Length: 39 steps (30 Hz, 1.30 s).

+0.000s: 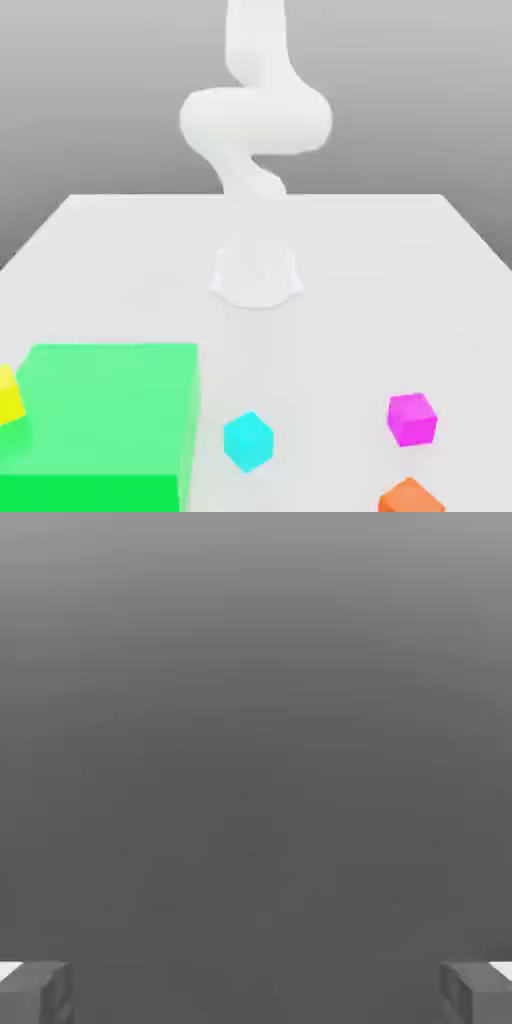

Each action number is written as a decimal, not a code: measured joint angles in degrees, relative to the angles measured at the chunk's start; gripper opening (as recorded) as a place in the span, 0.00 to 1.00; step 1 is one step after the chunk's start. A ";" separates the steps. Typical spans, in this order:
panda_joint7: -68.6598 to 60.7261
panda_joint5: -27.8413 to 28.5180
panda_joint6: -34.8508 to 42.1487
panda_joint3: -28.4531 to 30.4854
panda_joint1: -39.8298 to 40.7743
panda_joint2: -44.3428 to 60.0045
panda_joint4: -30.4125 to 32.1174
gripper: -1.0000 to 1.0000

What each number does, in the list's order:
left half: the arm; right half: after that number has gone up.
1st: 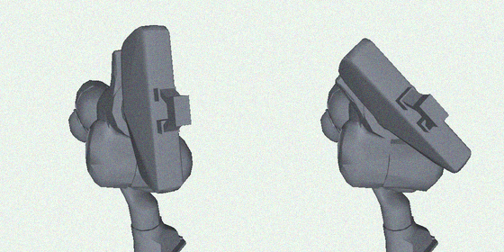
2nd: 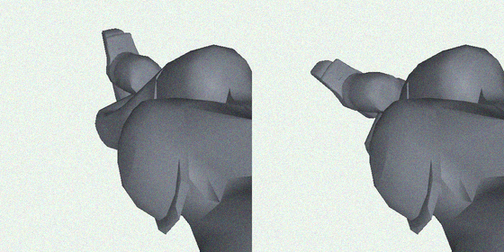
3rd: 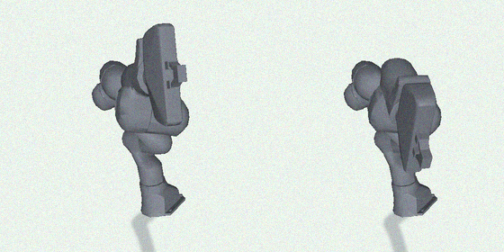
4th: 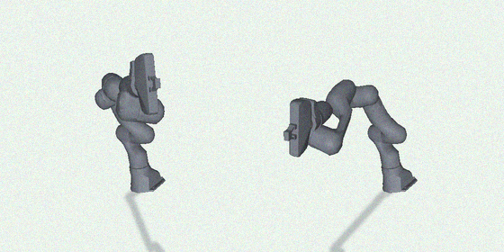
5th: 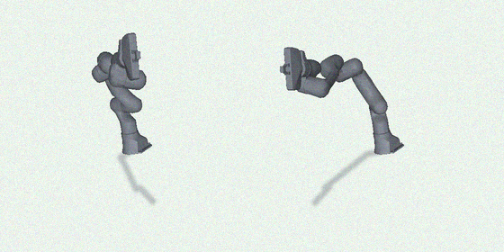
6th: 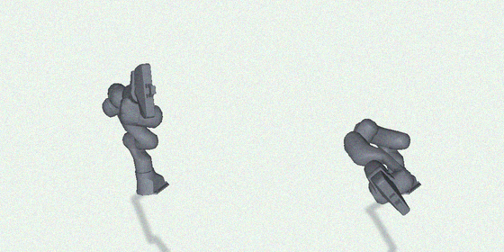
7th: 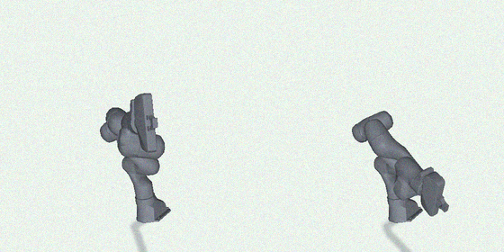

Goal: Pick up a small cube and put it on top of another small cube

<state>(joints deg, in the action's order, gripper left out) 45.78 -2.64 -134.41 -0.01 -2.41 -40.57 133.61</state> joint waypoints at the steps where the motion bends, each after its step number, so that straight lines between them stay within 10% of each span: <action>1: 0.00 -1.11 -1.12 -0.11 -1.00 2.28 0.78 0.50; 15: 5.25 -8.17 -15.79 -7.70 -10.77 31.61 10.95 0.50; 29: 24.89 9.98 -34.27 -4.20 -21.26 60.24 15.49 0.50; 30: 25.00 10.09 -35.30 -3.76 -21.68 61.51 15.26 0.00; 39: 24.63 9.62 -32.78 -4.57 -21.03 58.23 15.91 0.00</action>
<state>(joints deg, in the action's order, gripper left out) 70.41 6.99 -167.19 -4.57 -23.45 17.66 149.52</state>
